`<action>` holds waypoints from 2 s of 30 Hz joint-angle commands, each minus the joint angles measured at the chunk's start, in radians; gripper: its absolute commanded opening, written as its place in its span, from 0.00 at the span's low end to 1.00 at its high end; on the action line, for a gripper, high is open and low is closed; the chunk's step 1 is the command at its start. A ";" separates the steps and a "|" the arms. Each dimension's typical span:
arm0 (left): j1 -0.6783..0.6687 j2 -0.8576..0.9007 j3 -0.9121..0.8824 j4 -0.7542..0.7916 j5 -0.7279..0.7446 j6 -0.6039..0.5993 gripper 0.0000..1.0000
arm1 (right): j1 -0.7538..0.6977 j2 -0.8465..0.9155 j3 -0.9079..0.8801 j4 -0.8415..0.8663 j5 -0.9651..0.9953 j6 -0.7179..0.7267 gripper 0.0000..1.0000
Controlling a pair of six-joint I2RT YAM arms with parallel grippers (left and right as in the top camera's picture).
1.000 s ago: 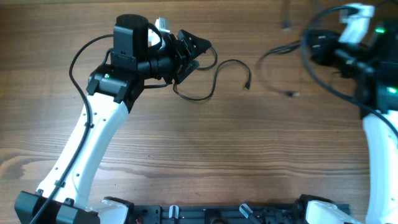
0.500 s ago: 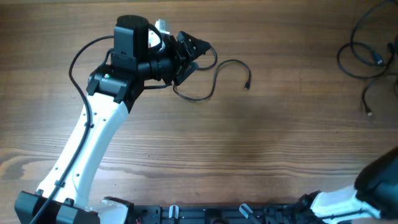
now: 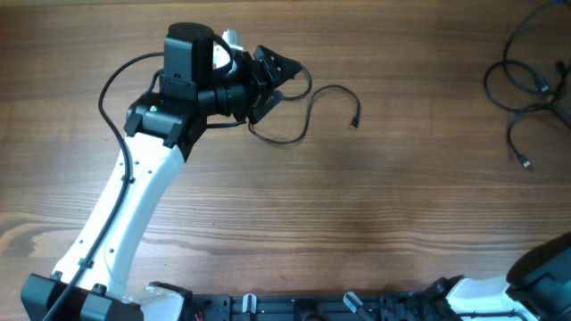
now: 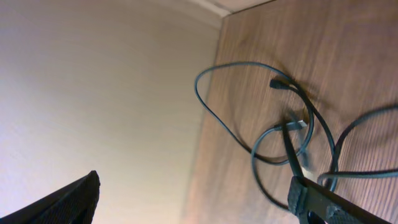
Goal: Untangle cables
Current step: 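Lower the left gripper's cable onto the table and release, then grasp the remaining black cable at center with the right gripper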
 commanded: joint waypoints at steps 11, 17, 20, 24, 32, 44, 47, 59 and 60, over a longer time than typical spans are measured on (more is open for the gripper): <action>0.004 -0.002 0.003 -0.160 -0.258 0.330 0.84 | 0.120 -0.008 0.016 -0.287 -0.487 -0.484 0.99; 0.047 0.052 0.003 -0.291 -0.399 0.420 0.86 | 0.587 -0.005 0.016 -0.565 -0.244 -0.715 0.96; 0.148 0.080 0.003 -0.339 -0.418 0.469 0.86 | 0.850 0.015 0.016 -0.609 -0.143 -0.710 0.94; 0.340 0.083 0.003 -0.359 -0.424 0.470 0.88 | 1.172 0.104 0.016 -0.537 -0.024 -0.628 0.91; 0.499 0.083 0.003 -0.406 -0.424 0.469 0.90 | 1.452 0.291 0.016 -0.213 0.032 -1.143 0.92; 0.499 0.083 0.003 -0.431 -0.424 0.469 0.91 | 1.453 0.470 0.016 -0.006 0.018 -0.850 0.82; 0.499 0.083 0.003 -0.431 -0.424 0.469 0.91 | 1.455 0.474 0.016 -0.018 -0.006 -0.760 0.77; 0.499 0.083 0.003 -0.442 -0.423 0.468 0.91 | 1.588 0.511 0.015 -0.099 -0.201 -0.538 0.48; 0.499 0.083 0.003 -0.442 -0.423 0.468 0.91 | 1.596 0.515 0.016 -0.090 -0.177 -0.528 0.46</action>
